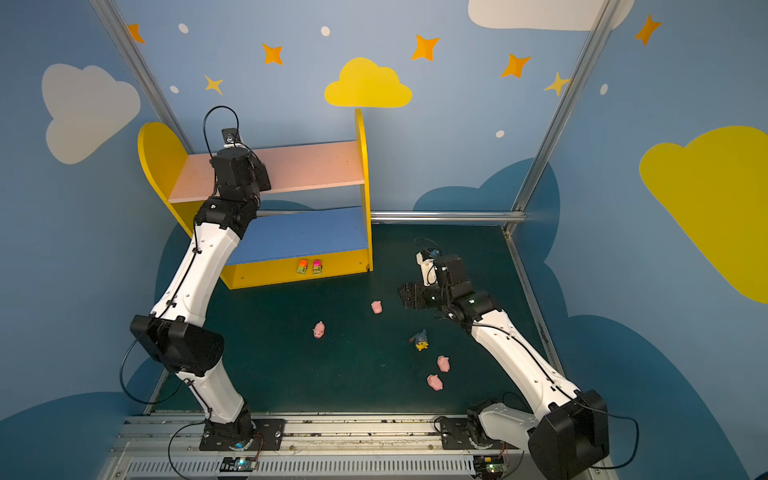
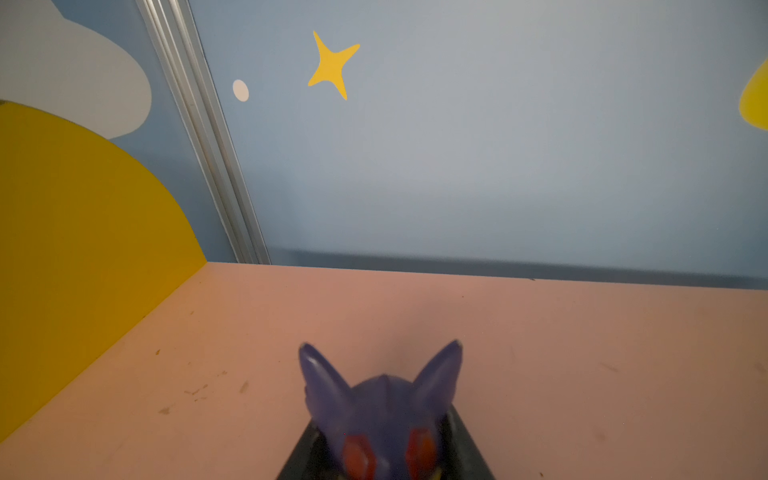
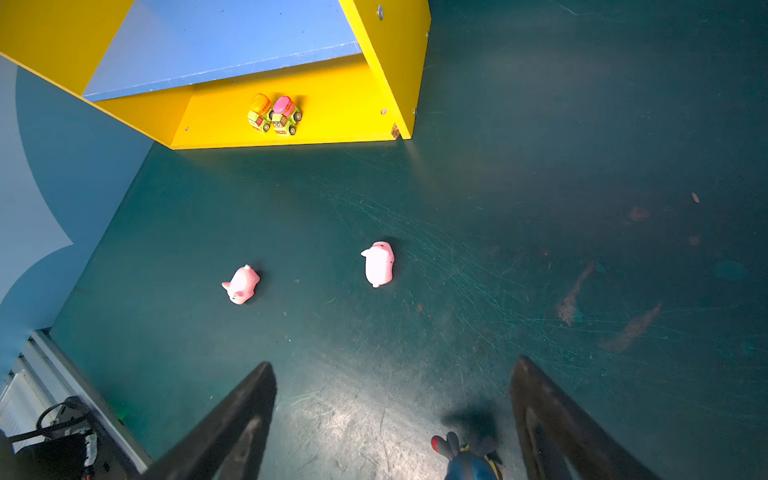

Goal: Place and organize the plastic toys onto the shelf
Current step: 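Lower the figure onto the pink top shelf with the left gripper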

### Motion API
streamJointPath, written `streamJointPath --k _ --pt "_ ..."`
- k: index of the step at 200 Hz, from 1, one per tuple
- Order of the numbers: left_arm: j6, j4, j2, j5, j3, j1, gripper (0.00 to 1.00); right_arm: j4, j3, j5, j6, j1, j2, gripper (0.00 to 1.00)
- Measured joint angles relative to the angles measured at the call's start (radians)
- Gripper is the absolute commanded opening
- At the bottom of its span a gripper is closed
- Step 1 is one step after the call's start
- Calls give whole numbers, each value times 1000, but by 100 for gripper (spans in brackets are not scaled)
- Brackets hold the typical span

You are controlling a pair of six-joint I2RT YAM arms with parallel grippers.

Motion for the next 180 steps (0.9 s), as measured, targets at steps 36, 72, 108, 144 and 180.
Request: streamJointPath --k 36,72,108,144,180 --pt "3 27 -21 2 -35 0 34 3 0 -7 0 -4 0 87" --pt "7 26 -21 3 -34 0 36 3 0 -7 0 -5 0 87" --pt "20 21 -21 7 -32 0 36 3 0 -7 0 -7 0 87" --pt "33 20 -21 21 -32 1 37 3 0 -7 1 -10 0 87" --pt "51 21 -21 45 -32 2 38 4 0 -7 2 -11 0 87"
